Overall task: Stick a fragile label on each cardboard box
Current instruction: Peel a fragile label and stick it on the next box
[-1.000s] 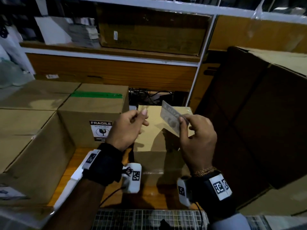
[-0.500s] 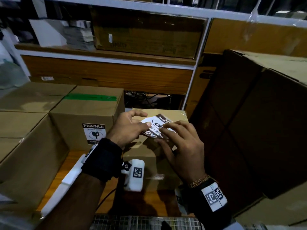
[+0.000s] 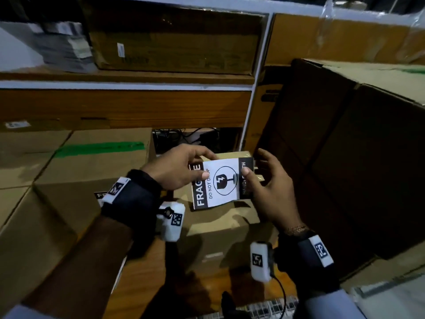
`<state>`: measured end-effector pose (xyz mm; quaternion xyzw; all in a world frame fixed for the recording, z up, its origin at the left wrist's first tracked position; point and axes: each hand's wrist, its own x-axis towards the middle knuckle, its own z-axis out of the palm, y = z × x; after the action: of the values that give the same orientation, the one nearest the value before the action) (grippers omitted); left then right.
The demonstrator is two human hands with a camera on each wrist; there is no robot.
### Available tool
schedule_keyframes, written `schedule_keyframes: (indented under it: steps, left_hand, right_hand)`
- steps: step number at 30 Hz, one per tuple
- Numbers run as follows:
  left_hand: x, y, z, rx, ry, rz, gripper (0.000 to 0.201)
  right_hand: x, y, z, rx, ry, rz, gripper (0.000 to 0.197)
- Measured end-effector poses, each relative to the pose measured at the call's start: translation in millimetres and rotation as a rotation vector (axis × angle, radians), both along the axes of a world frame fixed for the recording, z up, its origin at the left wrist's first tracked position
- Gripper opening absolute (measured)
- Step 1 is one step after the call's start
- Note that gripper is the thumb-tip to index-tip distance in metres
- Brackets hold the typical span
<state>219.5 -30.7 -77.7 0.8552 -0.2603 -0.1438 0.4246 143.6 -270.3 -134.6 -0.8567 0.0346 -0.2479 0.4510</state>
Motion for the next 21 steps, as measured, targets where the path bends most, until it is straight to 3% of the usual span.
schedule_keyframes:
  steps: [6,9,13,17,21]
  left_hand:
    - [28,2,10,0.052,0.037,-0.136,0.043]
    - [36,5,2,0.042,-0.016,-0.034,0.063]
    - [48,16,-34,0.179,-0.096,0.123,0.067]
    - [60,20,-69,0.333,-0.109,0.262,0.095]
    - [90,35,-117,0.212,0.043,0.329,0.123]
  right_hand:
    - [-2,7,2,0.063,-0.033,-0.114,0.009]
    - [-12,-2,-2,0.122,-0.087,-0.257,0.013]
    - [-26,-23,-11,0.290,-0.140,-0.500,0.006]
    - [-26,-35,-23,0.526,-0.024,-0.472,0.016]
    - [-12,-36,-23,0.593,0.078,-0.408,0.014]
